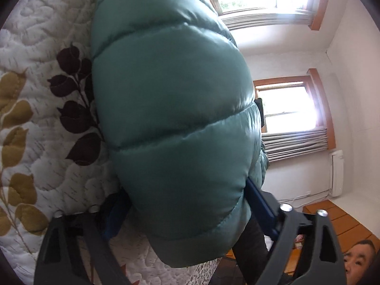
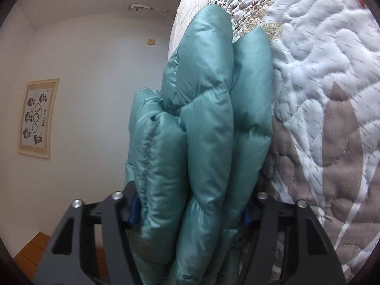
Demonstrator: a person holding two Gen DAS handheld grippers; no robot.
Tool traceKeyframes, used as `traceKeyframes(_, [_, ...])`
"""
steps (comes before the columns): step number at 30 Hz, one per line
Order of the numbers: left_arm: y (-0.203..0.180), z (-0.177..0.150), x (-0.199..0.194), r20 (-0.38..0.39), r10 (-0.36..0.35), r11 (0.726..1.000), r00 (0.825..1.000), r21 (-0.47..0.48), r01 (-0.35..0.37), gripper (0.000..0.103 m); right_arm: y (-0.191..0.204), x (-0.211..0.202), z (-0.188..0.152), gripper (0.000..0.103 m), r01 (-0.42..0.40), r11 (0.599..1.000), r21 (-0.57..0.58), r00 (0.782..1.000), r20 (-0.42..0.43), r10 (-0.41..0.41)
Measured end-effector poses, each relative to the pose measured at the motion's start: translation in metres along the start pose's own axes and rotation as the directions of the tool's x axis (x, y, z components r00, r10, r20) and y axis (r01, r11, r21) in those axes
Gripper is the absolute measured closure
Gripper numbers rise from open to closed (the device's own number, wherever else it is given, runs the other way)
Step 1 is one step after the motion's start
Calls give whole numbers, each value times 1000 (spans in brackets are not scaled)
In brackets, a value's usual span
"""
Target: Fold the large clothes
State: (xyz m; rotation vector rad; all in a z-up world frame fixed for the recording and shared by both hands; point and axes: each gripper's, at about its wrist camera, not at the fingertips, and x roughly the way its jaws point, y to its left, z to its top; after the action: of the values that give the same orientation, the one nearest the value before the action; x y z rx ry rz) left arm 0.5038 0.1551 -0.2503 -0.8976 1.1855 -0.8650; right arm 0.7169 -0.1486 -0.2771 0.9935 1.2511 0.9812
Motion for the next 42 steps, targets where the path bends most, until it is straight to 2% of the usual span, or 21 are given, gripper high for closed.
traceKeyframes(4, [-4, 2, 1, -5, 9, 1000, 1000, 13, -9, 46, -2, -14, -12, 58, -8, 1000, -7, 1000, 28, 9])
traceKeyframes(7, [-7, 5, 0, -16, 12, 1000, 1000, 18, -11, 54, 8, -22, -21, 64, -1, 1000, -24, 999, 40, 2])
traceKeyframes(12, [-17, 9, -8, -27, 8, 999, 1000, 48, -7, 59, 27, -25, -34, 67, 10, 999, -44, 998, 63, -7])
traceKeyframes(20, [-36, -5, -54, -18, 2, 995, 1000, 98, 0, 60, 73, -10, -64, 67, 16, 994, -110, 997, 78, -7])
traceKeyframes(25, [-40, -34, -100, 5, 5, 994, 1000, 112, -6, 60, 101, 18, -100, 67, 14, 988, -151, 998, 55, -6])
traceKeyframes(30, [-29, -78, -144, 24, 15, 994, 1000, 106, -17, 60, 115, 50, -148, 67, 17, 985, -171, 1000, 18, -14])
traceKeyframes(34, [-10, -112, -169, 23, 28, 996, 999, 89, -30, 59, 109, 77, -191, 67, 4, 986, -166, 1000, -26, -9])
traceKeyframes(38, [19, -138, -176, 9, 29, 998, 1000, 58, -29, 58, 90, 101, -222, 67, 25, 990, -142, 997, -62, -34])
traceKeyframes(40, [31, -145, -175, 12, 26, 999, 1000, 43, -27, 53, 79, 109, -229, 66, 39, 991, -125, 997, -68, -48])
traceKeyframes(42, [42, -146, -171, 21, -3, 1000, 1000, 19, 3, 46, 72, 110, -231, 59, 53, 992, -112, 996, -60, -60])
